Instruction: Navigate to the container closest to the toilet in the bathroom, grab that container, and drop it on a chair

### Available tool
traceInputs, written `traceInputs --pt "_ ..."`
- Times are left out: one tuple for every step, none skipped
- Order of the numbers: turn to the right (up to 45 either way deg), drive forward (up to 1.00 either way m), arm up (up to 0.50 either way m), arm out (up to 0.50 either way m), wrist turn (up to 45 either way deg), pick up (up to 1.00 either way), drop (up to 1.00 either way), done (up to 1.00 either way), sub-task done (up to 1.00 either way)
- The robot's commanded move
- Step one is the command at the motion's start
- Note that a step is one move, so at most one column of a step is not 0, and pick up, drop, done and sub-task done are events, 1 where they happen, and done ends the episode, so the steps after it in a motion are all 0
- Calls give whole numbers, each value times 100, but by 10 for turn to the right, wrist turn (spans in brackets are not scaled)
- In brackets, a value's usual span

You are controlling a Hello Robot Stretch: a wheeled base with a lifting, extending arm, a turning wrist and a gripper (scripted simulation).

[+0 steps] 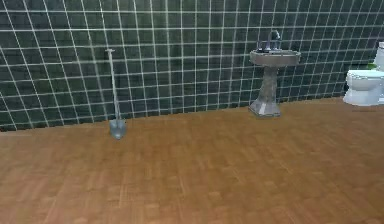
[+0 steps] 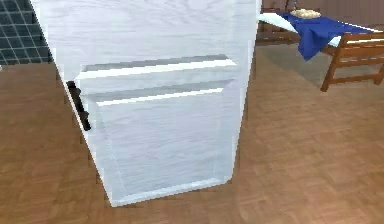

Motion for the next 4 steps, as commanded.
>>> traceInputs --pt "-120 0 0 0 0 0 0 0 0" --pt "0 45 0 0 0 0 0 0 0" --pt "-450 0 0 0 0 0 0 0 0" --pt "-270 0 0 0 0 0 0 0 0"
